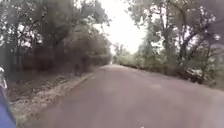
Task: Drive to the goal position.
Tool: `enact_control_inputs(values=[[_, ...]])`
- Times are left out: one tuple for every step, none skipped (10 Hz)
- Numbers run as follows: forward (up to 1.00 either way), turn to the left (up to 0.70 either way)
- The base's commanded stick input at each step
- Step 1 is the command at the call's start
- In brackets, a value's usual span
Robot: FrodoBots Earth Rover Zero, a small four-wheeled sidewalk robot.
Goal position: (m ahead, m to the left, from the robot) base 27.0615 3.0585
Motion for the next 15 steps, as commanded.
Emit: enact_control_inputs(values=[[0.70,-0.01],[0.70,-0.01],[0.70,-0.01],[0.70,-0.01],[0.70,-0.01],[0.70,-0.01],[0.70,-0.01],[0.70,-0.01],[0.70,-0.01],[0.70,-0.01],[0.70,-0.01],[0.70,-0.01],[0.70,-0.01],[0.70,-0.01],[0.70,-0.01]])
